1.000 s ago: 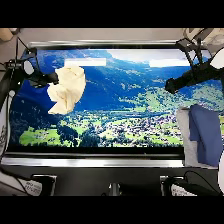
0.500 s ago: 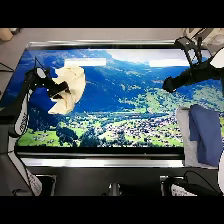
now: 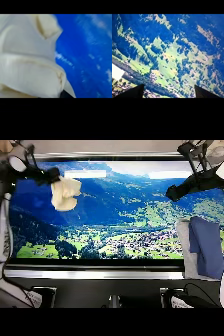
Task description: Fold the shirts.
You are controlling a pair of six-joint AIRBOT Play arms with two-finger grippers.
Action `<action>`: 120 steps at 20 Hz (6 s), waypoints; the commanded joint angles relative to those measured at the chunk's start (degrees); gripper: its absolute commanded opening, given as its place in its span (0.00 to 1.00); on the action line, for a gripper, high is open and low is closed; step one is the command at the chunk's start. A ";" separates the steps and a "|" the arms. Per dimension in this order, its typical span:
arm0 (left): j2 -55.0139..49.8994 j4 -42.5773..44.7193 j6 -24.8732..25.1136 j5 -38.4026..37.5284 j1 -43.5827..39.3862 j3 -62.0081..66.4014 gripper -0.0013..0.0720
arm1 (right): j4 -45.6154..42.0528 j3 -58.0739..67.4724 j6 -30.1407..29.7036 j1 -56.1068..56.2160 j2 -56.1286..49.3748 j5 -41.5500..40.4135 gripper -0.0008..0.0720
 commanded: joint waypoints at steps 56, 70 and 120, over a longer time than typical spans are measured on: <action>19.34 -33.48 -2.40 35.56 -42.21 -76.02 0.05 | 16.44 -33.55 -10.49 10.29 4.07 5.46 0.99; 46.71 -13.40 2.89 37.51 -34.40 -65.29 0.05 | 1.46 -17.35 -7.39 13.25 12.15 -7.21 0.04; 61.26 10.69 -6.99 27.54 -15.19 -71.01 0.05 | 27.19 -39.91 6.10 4.98 -13.38 -7.87 0.71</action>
